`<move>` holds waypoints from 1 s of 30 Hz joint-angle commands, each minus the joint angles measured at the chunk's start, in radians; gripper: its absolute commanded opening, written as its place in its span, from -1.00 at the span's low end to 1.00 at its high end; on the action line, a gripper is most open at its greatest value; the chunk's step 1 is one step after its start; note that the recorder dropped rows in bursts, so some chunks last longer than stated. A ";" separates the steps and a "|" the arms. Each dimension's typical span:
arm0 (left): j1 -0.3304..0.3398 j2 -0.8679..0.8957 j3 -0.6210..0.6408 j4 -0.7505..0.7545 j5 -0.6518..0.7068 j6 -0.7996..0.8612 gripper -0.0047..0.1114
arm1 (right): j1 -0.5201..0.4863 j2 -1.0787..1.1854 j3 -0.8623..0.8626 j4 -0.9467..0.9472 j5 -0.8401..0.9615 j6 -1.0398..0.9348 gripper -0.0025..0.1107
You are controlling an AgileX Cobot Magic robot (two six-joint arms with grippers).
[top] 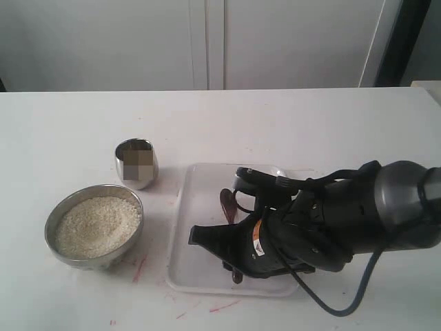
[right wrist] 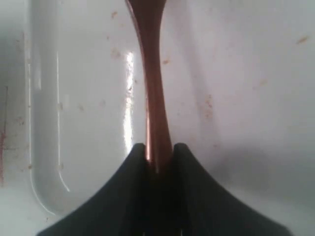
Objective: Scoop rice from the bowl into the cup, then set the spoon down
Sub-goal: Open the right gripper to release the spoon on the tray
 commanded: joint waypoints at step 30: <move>-0.003 -0.001 -0.003 -0.007 -0.004 -0.001 -0.67 | -0.007 -0.046 -0.008 -0.007 -0.079 0.012 -0.26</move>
